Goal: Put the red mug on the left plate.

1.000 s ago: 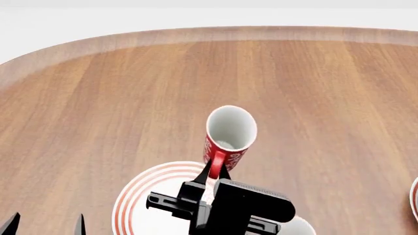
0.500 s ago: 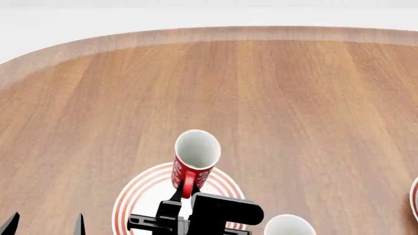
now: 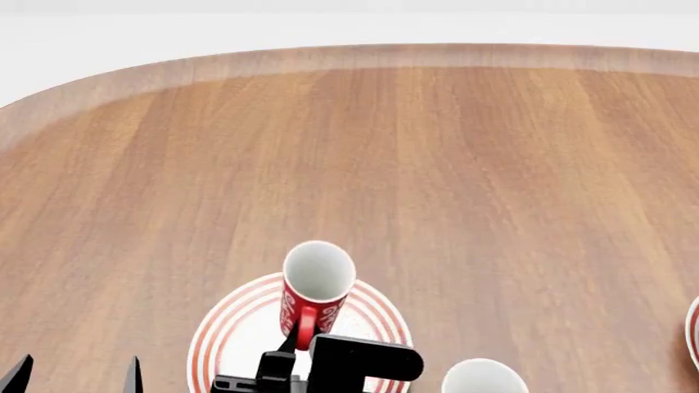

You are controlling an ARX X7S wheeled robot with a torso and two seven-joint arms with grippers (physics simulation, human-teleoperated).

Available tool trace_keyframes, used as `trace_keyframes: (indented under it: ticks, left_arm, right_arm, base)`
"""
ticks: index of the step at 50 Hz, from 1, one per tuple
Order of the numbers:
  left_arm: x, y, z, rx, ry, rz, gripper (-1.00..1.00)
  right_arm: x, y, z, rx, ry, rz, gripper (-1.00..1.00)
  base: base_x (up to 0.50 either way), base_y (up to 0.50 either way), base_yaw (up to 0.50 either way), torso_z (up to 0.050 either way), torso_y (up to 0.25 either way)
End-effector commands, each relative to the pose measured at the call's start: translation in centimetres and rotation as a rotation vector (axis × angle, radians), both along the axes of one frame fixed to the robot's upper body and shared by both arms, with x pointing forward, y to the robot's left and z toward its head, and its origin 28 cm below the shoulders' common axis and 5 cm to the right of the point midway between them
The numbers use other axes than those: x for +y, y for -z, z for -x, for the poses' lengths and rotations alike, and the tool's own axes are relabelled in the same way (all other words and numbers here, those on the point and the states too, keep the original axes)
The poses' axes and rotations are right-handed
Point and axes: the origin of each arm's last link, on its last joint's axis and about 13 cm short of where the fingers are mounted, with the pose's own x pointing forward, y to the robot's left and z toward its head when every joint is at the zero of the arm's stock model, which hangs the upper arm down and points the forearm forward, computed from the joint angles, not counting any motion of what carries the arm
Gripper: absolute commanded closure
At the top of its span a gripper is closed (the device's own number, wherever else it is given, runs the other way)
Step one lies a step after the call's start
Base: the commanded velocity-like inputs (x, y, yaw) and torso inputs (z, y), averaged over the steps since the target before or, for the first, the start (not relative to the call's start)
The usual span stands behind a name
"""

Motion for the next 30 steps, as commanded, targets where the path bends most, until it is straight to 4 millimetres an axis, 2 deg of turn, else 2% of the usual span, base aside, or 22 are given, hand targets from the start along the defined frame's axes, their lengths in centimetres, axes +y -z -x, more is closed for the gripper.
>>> trace_keyframes:
  ticks: [1, 12, 16, 17, 21, 30]
  left_arm:
    - [0.0, 0.0, 0.0, 0.0, 0.0, 0.0, -1.0]
    - [0.0, 0.0, 0.0, 0.0, 0.001, -0.001, -1.0]
    - [0.0, 0.0, 0.0, 0.0, 0.001, -0.001, -1.0]
    - [0.0, 0.0, 0.0, 0.001, 0.001, 0.001, -1.0]
    - [0.1, 0.0, -0.1, 0.001, 0.0, 0.002, -1.0]
    - [0.1, 0.0, -0.1, 0.001, 0.001, 0.002, -1.0]
  right_arm:
    - [0.1, 0.1, -0.2, -0.011, -0.008, 0.019, 1.0]
    - [0.0, 0.3, -0.5, -0.013, -0.01, 0.023, 1.0]
    - [0.1, 0.7, -0.7, -0.016, -0.01, 0.04, 1.0]
    - [-0.1, 1.4, -1.0, -0.021, -0.017, 0.053, 1.0]
    - [0.0, 2.1, -1.1, -0.02, -0.03, 0.062, 1.0]
    - [-0.2, 2.3, -1.2, -0.011, -0.039, 0.063, 1.0]
  base:
    - [0.0, 0.0, 0.0, 0.0, 0.0]
    - [0.0, 0.0, 0.0, 0.0, 0.0]
    - [0.0, 0.0, 0.0, 0.0, 0.003]
    - [0.0, 0.0, 0.0, 0.0, 0.0]
    - [0.0, 0.0, 0.0, 0.0, 0.0]
    - [0.0, 0.0, 0.0, 0.0, 0.0]
